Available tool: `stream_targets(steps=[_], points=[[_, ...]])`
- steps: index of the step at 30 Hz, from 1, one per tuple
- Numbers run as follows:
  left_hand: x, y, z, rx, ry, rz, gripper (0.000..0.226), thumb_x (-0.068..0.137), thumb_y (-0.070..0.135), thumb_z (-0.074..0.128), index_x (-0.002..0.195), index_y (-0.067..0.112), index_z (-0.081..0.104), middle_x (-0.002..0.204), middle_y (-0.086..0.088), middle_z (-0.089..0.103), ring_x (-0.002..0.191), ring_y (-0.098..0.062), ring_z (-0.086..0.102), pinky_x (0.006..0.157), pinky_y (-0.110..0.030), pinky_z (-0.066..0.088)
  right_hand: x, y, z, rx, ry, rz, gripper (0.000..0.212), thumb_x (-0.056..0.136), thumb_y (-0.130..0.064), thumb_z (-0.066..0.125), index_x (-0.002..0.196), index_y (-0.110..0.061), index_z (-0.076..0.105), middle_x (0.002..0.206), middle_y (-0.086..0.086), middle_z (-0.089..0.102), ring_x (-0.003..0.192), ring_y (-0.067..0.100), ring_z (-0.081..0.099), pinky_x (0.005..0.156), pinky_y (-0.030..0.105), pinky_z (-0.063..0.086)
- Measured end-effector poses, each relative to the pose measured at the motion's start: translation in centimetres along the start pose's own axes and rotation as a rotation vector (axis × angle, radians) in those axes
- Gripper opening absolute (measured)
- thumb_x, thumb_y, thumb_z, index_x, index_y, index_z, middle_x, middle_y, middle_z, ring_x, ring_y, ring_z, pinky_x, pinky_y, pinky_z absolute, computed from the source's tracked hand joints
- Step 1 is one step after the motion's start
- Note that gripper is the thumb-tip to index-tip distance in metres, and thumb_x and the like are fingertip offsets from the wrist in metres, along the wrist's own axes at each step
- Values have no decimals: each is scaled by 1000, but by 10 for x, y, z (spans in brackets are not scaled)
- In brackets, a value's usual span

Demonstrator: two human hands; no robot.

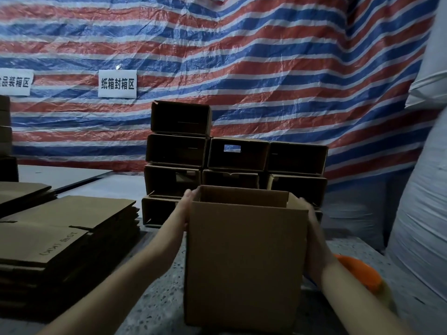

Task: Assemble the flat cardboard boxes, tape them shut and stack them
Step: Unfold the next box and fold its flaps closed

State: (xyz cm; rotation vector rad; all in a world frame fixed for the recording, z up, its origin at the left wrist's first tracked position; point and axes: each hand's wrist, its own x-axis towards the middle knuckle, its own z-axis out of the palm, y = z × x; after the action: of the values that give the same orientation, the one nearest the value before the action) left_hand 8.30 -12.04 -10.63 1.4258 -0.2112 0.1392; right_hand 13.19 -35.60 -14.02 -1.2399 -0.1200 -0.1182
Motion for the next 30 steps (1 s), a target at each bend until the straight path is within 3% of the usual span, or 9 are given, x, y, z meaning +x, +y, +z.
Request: stream_targets(steps=[2, 4, 5, 8, 11, 14, 20, 24, 30], points=[[0, -15, 2, -40, 95, -59, 65, 94, 64, 30, 95, 22, 80, 96, -14, 76, 86, -24, 74, 65, -31, 59, -2, 3, 0, -2, -20, 4, 47, 92, -55, 50, 86, -18, 78, 64, 3, 73, 53, 13, 71, 43, 22, 53], [-4, -31, -4, -103, 116, -30, 71, 94, 68, 27, 79, 25, 81, 83, -8, 77, 73, -19, 74, 56, -27, 57, -3, 2, -2, 17, -76, 19, 61, 101, -45, 43, 57, -20, 78, 56, 2, 70, 46, 11, 67, 40, 21, 50], [-1, -35, -4, -128, 120, -17, 69, 97, 66, 28, 78, 26, 81, 81, -7, 77, 71, -18, 74, 55, -27, 57, -3, 2, -3, 9, -98, 2, 65, 103, -42, 41, 54, -22, 77, 55, 2, 69, 46, 12, 67, 41, 21, 50], [3, -29, 3, -122, 149, 16, 57, 101, 50, 37, 70, 28, 78, 72, -2, 74, 63, -15, 72, 50, -25, 54, -3, 0, -2, 16, -102, -112, 54, 103, -45, 43, 65, -25, 76, 61, 4, 68, 55, 15, 67, 47, 24, 54], [2, -31, 3, -118, 169, -18, 56, 101, 40, 42, 59, 28, 77, 61, 1, 71, 52, -12, 68, 42, -22, 50, -5, 4, -2, 56, -171, -151, 43, 88, -59, 55, 71, -29, 80, 66, 2, 72, 58, 13, 70, 50, 25, 55], [2, -27, 4, -110, 167, -20, 56, 101, 43, 41, 61, 29, 78, 62, 1, 71, 53, -11, 69, 43, -22, 51, -6, 1, 0, 76, -156, -92, 41, 77, -58, 55, 70, -27, 81, 66, 2, 73, 56, 13, 70, 47, 25, 54], [-1, -25, 8, -144, 201, -73, 65, 103, 48, 34, 58, 29, 77, 61, 2, 71, 52, -9, 68, 44, -19, 50, -3, 1, -1, 134, -42, 70, 62, 95, -61, 46, 65, -20, 82, 67, 7, 74, 54, 19, 71, 44, 27, 54], [-1, -22, 10, -178, 225, -94, 58, 100, 44, 45, 54, 26, 76, 58, 0, 70, 48, -12, 67, 40, -21, 49, -7, 2, -1, 111, -105, 7, 55, 75, -67, 51, 66, -22, 81, 68, 7, 74, 56, 18, 71, 45, 27, 54], [-5, -19, 6, -160, 165, -105, 47, 95, 42, 54, 60, 23, 78, 64, -3, 72, 53, -15, 69, 43, -22, 51, -8, 4, 0, 102, -105, -19, 46, 66, -63, 55, 62, -24, 80, 64, 5, 72, 51, 17, 69, 43, 25, 52]])
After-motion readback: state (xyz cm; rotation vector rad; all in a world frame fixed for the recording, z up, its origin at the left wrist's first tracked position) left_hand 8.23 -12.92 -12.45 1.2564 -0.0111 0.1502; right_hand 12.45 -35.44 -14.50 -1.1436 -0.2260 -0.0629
